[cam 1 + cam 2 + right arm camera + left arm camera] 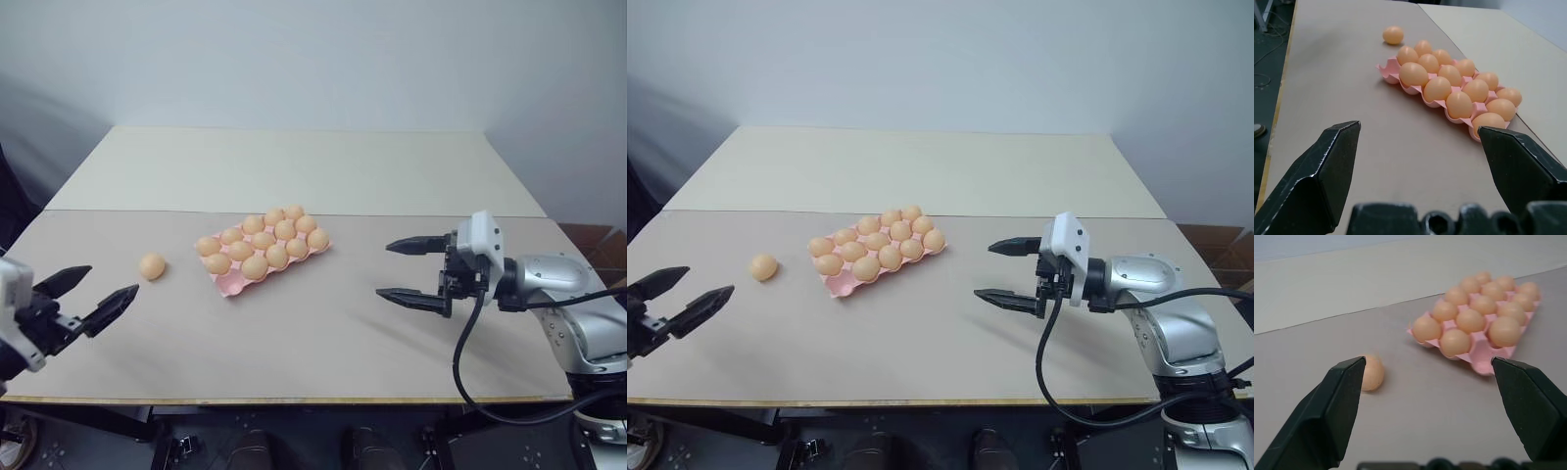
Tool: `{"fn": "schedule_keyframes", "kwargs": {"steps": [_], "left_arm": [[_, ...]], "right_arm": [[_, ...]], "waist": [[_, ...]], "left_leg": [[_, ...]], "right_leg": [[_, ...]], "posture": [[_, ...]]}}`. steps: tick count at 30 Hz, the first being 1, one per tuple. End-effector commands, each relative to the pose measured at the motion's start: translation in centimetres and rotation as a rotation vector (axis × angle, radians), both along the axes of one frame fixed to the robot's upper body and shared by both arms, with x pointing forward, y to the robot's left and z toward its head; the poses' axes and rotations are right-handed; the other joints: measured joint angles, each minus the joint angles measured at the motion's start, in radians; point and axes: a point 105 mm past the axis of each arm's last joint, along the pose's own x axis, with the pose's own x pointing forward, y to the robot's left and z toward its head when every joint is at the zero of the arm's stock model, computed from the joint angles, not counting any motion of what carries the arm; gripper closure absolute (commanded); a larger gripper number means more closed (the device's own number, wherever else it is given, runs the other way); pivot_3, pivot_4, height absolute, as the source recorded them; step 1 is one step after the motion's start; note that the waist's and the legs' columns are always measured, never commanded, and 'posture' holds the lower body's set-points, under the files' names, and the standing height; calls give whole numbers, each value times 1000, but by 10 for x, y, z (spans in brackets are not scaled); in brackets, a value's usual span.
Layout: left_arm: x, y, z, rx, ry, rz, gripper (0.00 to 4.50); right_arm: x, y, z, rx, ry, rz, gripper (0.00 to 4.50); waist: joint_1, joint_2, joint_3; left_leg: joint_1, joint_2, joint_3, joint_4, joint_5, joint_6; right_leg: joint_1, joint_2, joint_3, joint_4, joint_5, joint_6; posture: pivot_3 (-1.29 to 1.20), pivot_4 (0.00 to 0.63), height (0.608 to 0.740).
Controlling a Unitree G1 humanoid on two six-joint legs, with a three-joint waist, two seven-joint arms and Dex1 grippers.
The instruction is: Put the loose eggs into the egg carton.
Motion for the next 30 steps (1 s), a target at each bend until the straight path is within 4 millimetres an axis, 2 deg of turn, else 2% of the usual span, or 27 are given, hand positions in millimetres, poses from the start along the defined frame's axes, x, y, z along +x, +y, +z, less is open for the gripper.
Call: {"fn": "schedule_keyframes", "kwargs": {"steps": [1, 6, 14, 20, 25, 28, 30], "left_arm": [[19, 15, 6, -6, -33, 121, 36], [59, 34, -11, -15, 38, 275, 36], [113, 36, -39, -49, 118, 269, 36], [136, 21, -56, -53, 164, 187, 36], [143, 15, -72, -60, 227, 165, 36], [143, 13, -80, -66, 263, 159, 657], [143, 13, -82, -67, 274, 172, 1266]], "right_arm": [[-6, -2, 13, 2, -66, 5, 0], [-9, -2, 15, 1, -74, -6, 0], [-15, -4, 20, -8, -82, -18, 0], [-18, -4, 23, -11, -85, -21, 0], [-19, -4, 23, -8, -88, -26, 0], [-19, -4, 23, -7, -89, -33, 0], [-20, -5, 23, -6, -90, -34, 0]], "waist": [[0, 0, 0], [0, 0, 0], [-1, -1, 0], [0, -1, 0], [-2, -1, 0], [-1, -1, 0], [-1, -1, -1]], "left_leg": [[0, 0, 0, 0, 0, 0], [1, 0, 0, 0, 0, 0], [0, -1, 0, 0, 0, 0], [0, -1, 0, 0, 0, 0], [0, -1, 0, 0, 0, 0], [0, -1, 0, 0, 0, 0], [0, -1, 0, 0, 0, 0]], "right_leg": [[0, 0, 0, 0, 0, 0], [1, 0, 0, 1, 2, 3], [1, 0, 0, 0, 4, 6], [1, 0, 0, 0, 4, 6], [1, 0, 0, 0, 5, 6], [1, 0, 0, 1, 5, 6], [1, 0, 0, 1, 5, 6]], "posture": [[0, 150, 740], [0, 150, 740], [0, 150, 740], [0, 150, 740], [0, 150, 740], [0, 150, 740], [0, 150, 740]]}}
